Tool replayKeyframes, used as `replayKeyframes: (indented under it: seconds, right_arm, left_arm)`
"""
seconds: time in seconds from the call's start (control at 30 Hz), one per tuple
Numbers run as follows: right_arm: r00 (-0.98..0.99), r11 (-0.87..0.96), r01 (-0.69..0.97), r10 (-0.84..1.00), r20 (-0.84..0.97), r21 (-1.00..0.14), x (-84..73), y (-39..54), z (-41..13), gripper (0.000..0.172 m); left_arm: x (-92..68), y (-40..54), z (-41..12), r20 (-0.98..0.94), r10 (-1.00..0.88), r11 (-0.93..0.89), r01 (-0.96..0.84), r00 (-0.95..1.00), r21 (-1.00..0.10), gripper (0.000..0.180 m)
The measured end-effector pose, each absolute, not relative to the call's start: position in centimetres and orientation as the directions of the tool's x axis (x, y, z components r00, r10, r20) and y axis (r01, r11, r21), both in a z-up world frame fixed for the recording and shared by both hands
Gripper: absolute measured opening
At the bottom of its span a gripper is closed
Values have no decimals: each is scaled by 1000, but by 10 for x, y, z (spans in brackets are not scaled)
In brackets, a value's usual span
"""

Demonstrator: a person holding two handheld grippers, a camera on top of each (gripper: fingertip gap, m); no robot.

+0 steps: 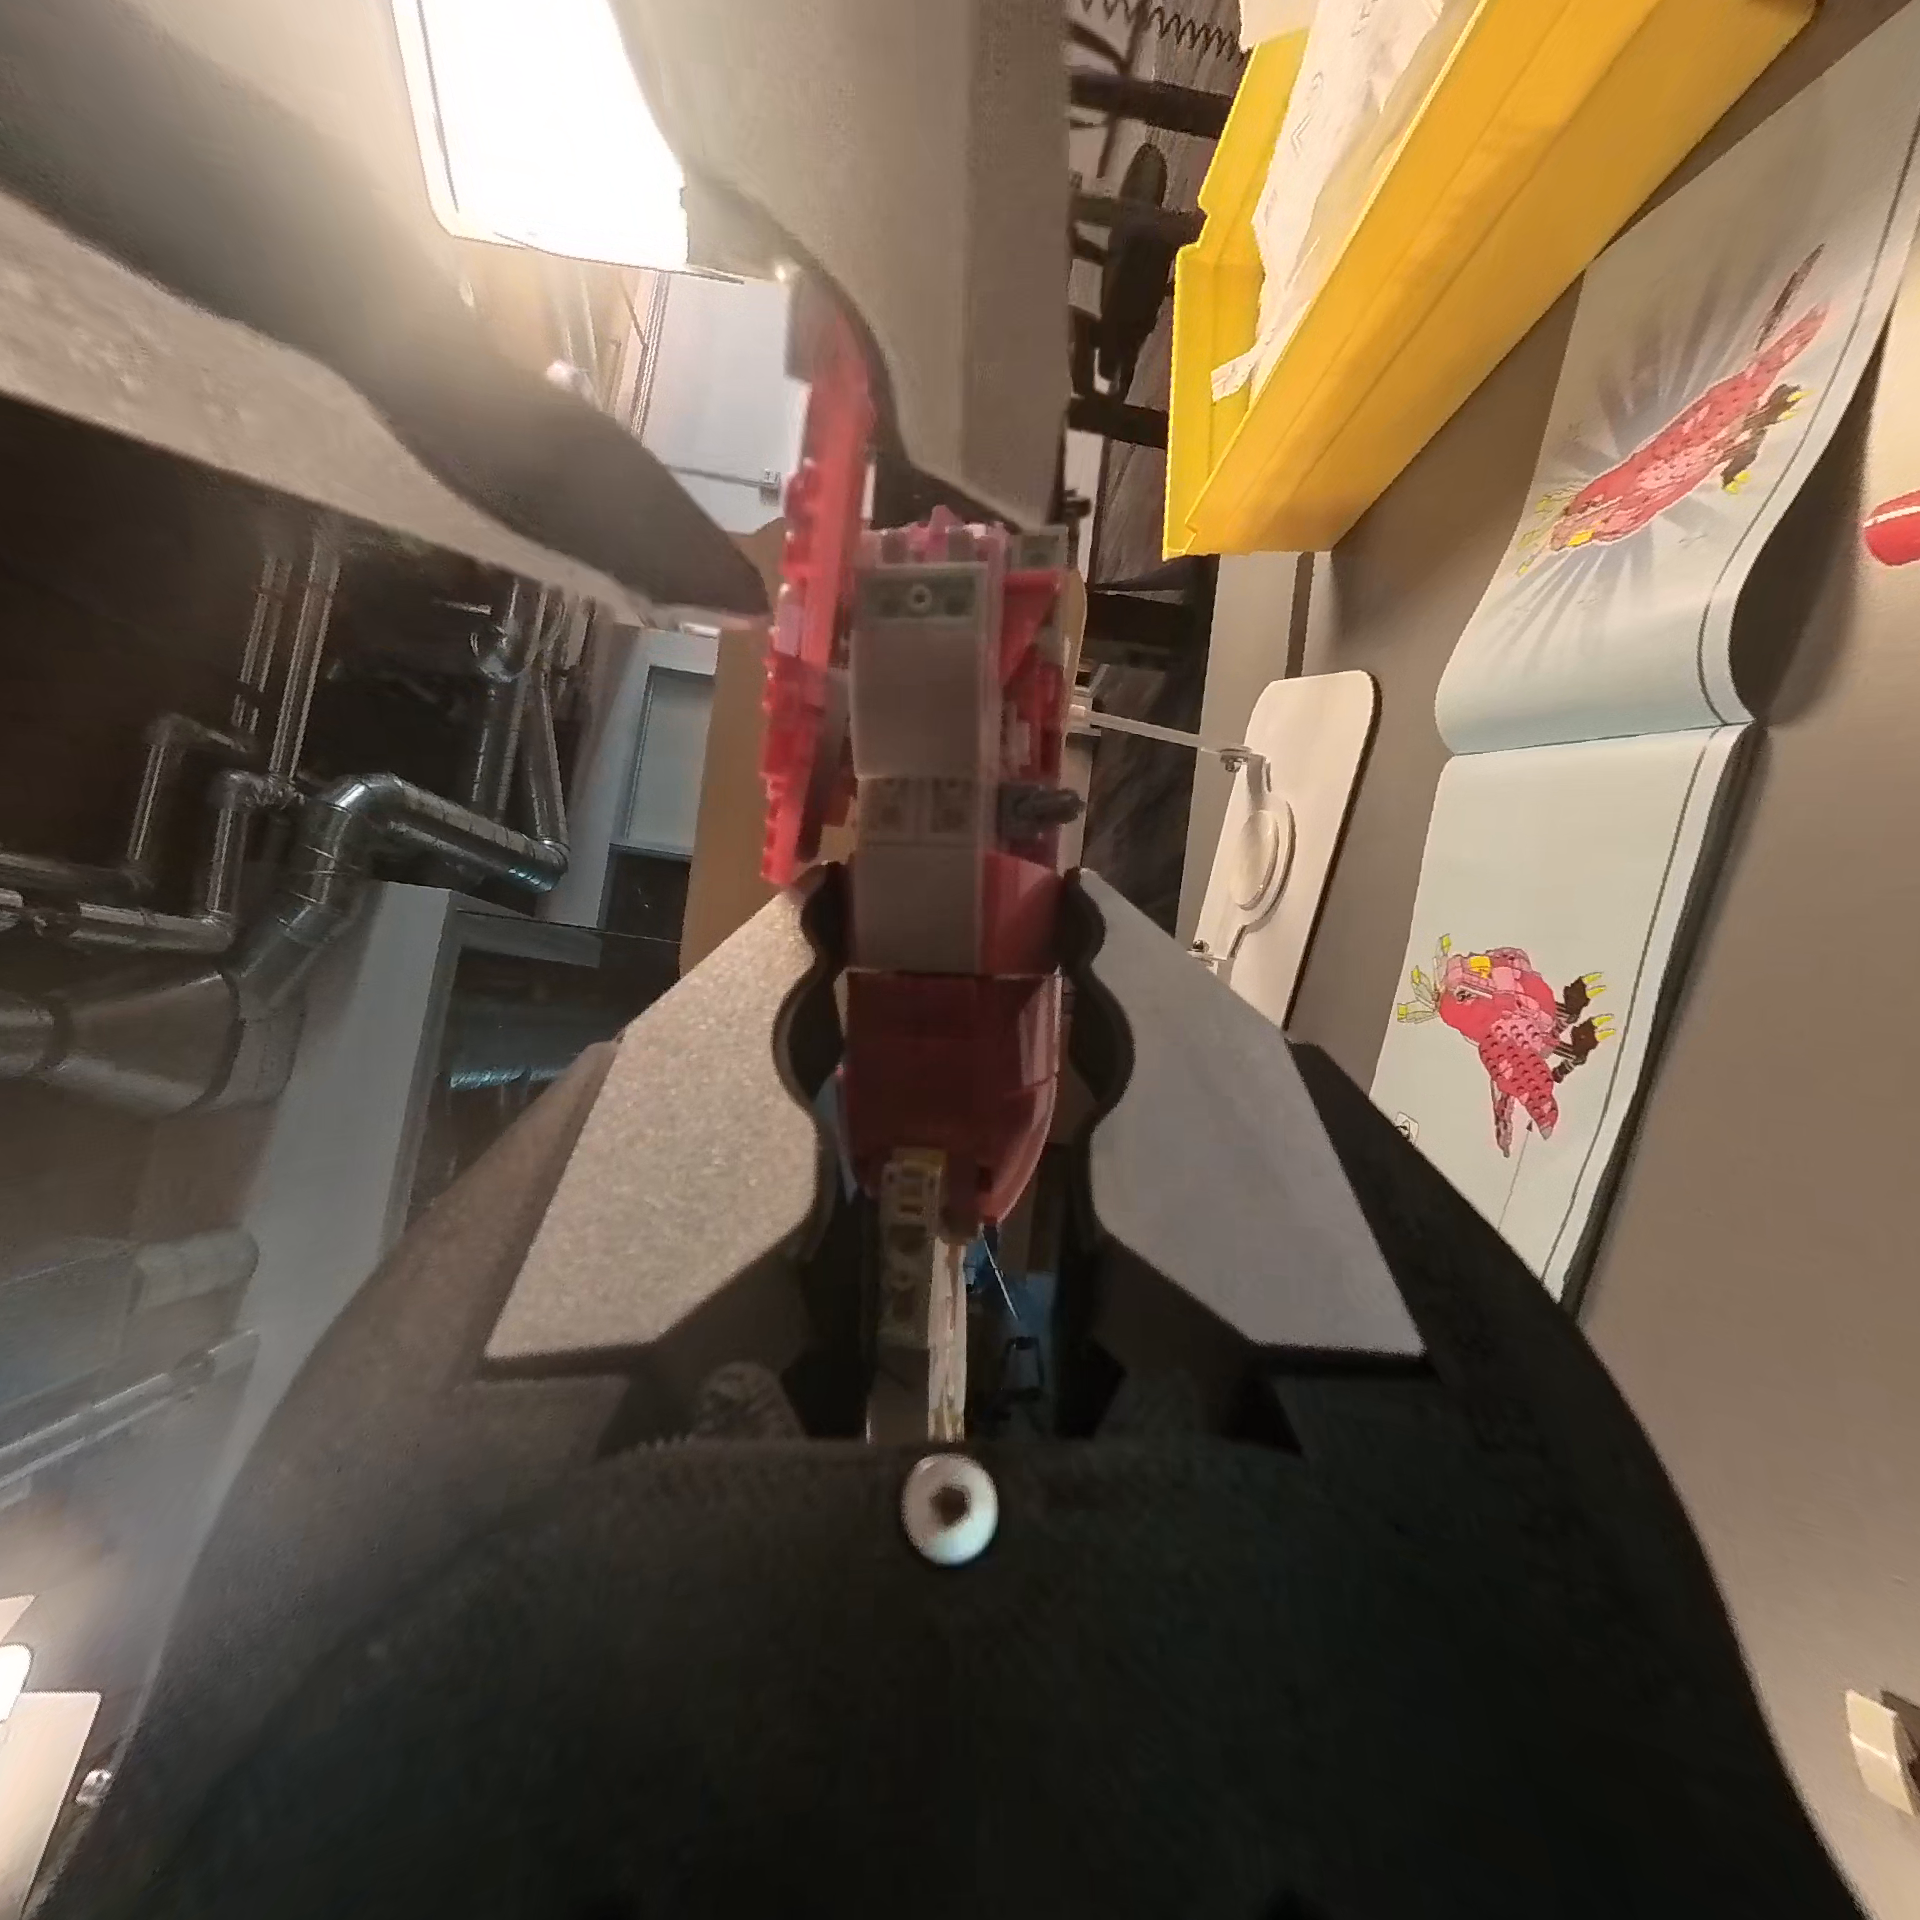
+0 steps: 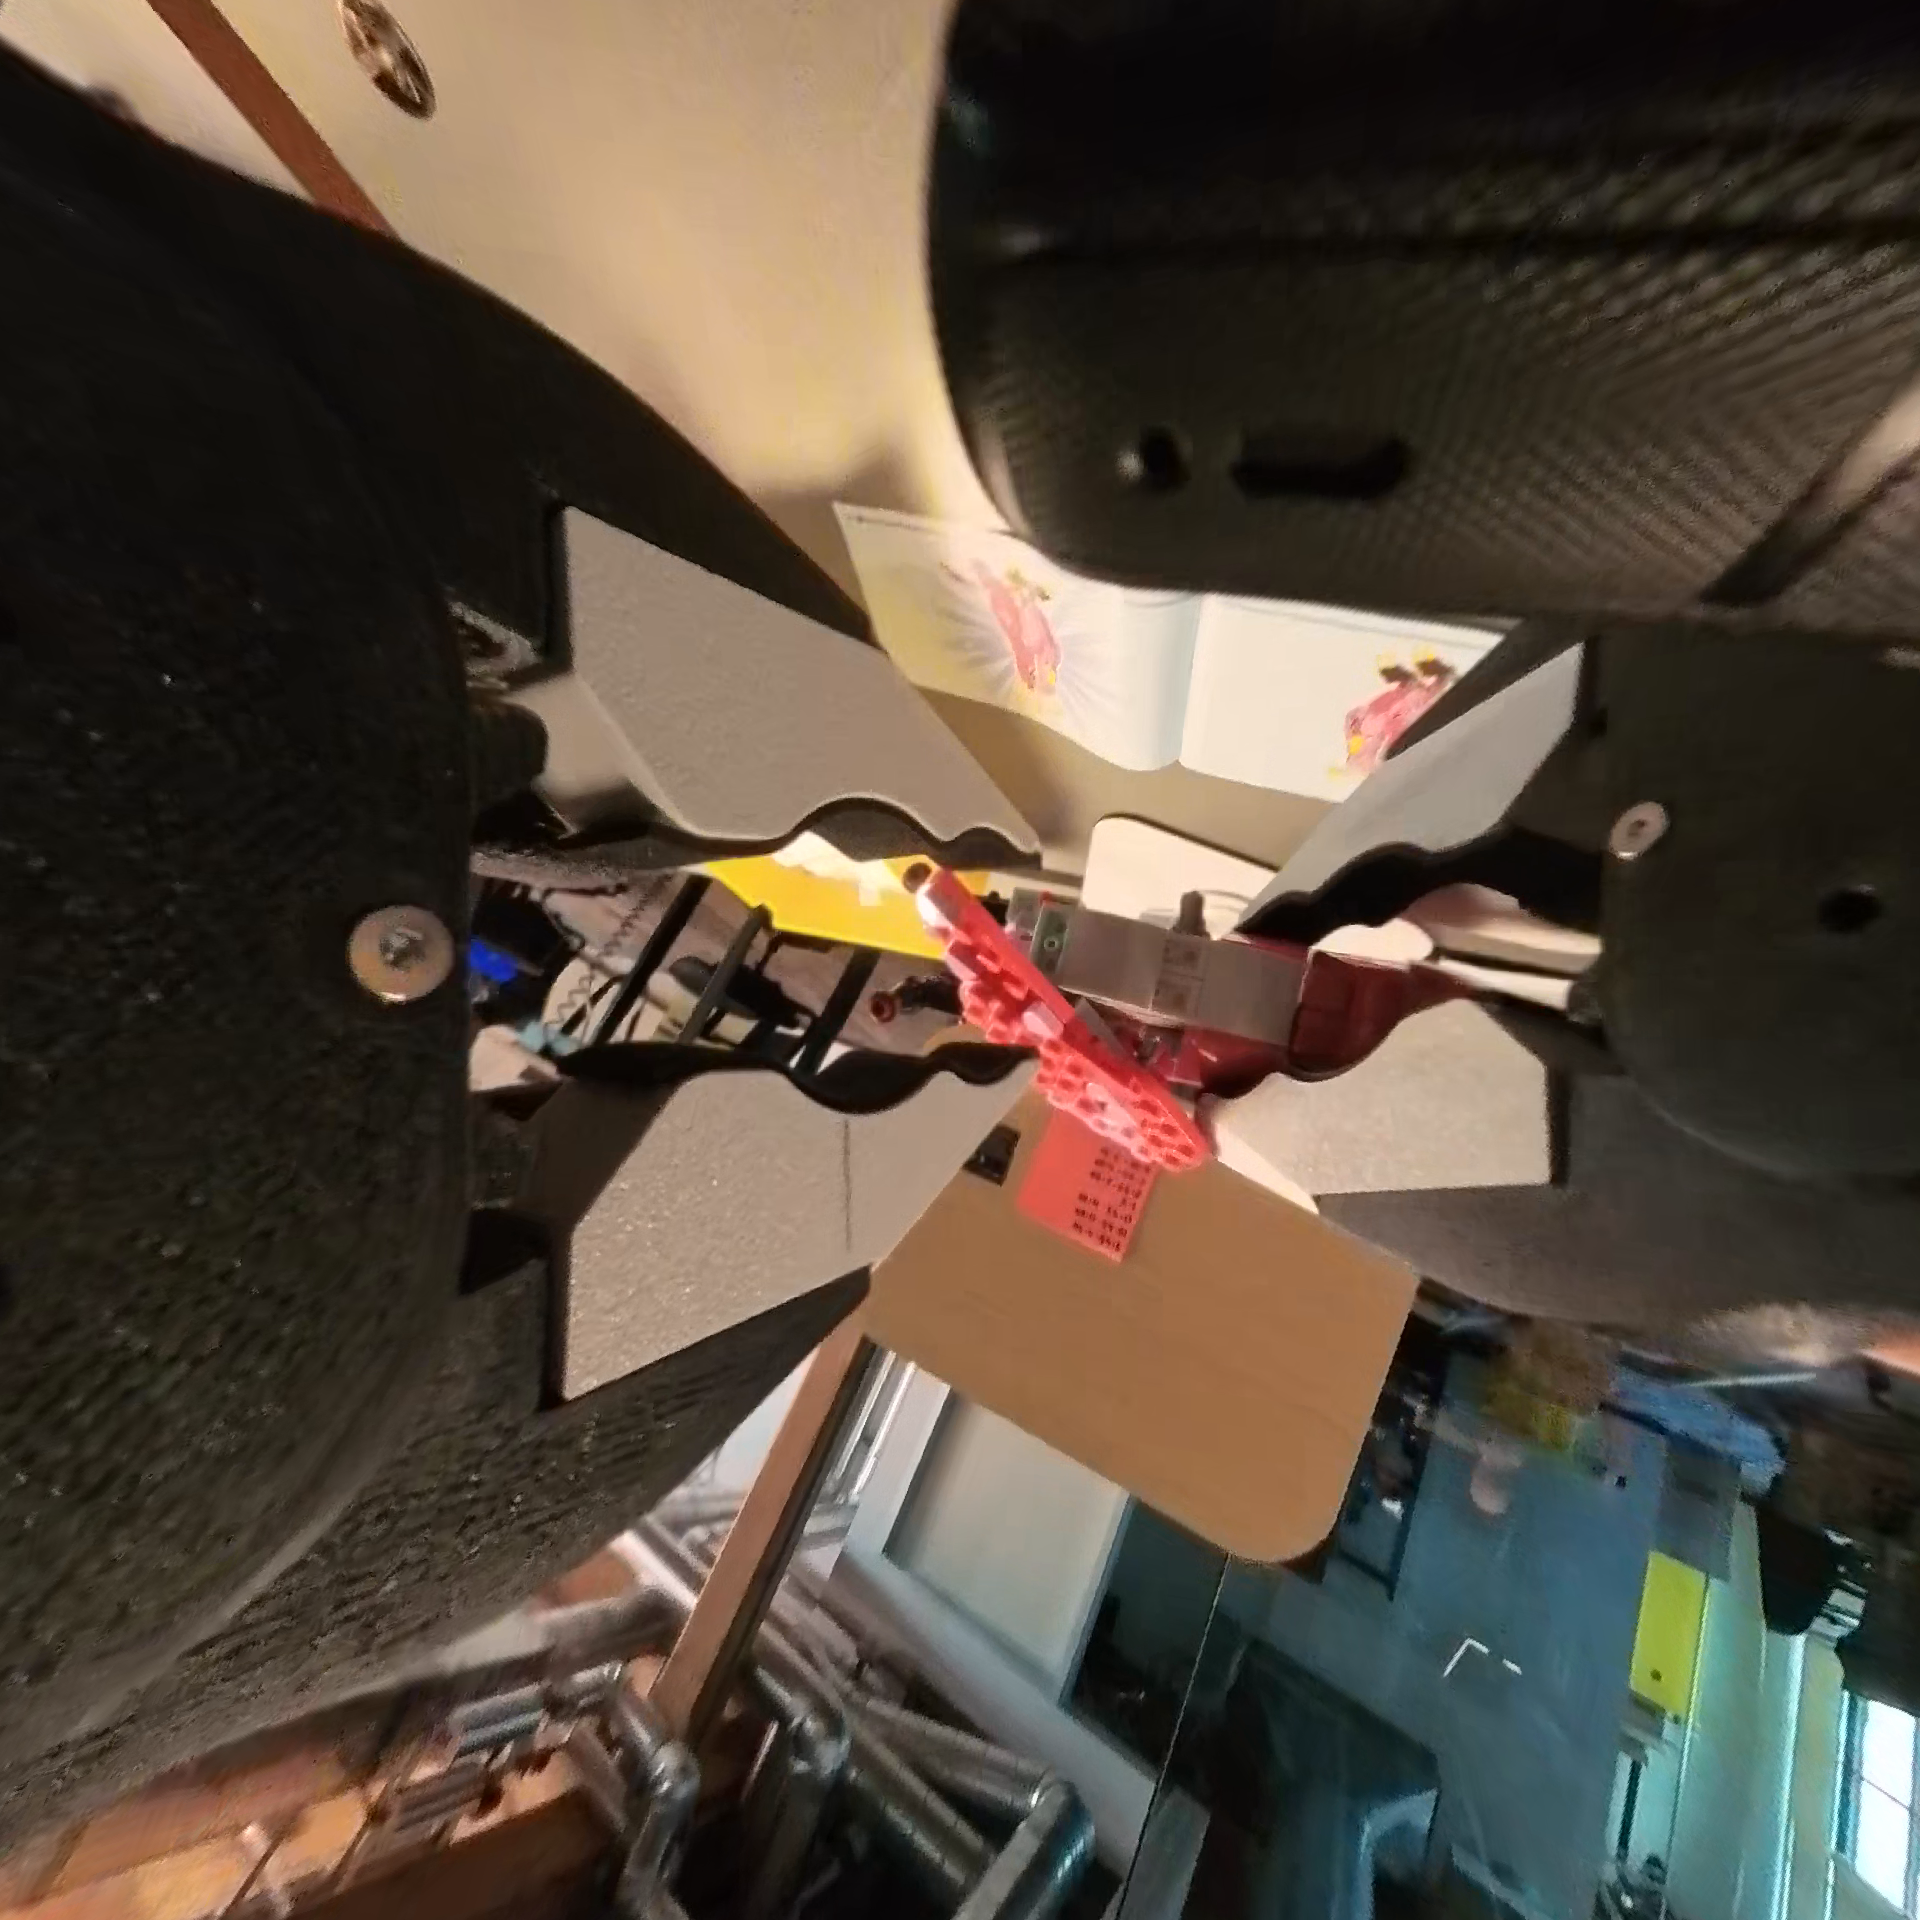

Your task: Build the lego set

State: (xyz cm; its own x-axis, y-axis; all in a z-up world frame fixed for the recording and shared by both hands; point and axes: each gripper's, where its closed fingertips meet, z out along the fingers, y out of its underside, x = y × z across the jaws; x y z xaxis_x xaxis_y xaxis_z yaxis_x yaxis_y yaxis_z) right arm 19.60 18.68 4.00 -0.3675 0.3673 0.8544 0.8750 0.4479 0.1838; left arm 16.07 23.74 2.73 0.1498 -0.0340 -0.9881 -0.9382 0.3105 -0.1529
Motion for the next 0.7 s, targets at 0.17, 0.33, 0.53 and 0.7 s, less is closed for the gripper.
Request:
replayKeyframes:
  seconds: [0.17,0.33,0.53,0.7]
  right_arm:
    - [-358,445,880,387,850,168,201,186,47,18]
    - [-316,446,883,333,888,148,201,187,63,7]
    - [-285,479,870,288,914,121,193,180,74,3]
    - [-283,498,859,261,923,122,188,177,77,4]
  left_arm:
    - [162,236,27,-989,-33,316,-937,144,-147,40]
    - [162,236,27,-988,-35,318,-936,149,-152,40]
    - [162,237,27,-988,-39,317,-936,152,-156,40]
    - [162,235,29,-984,-49,327,-928,174,-180,40]
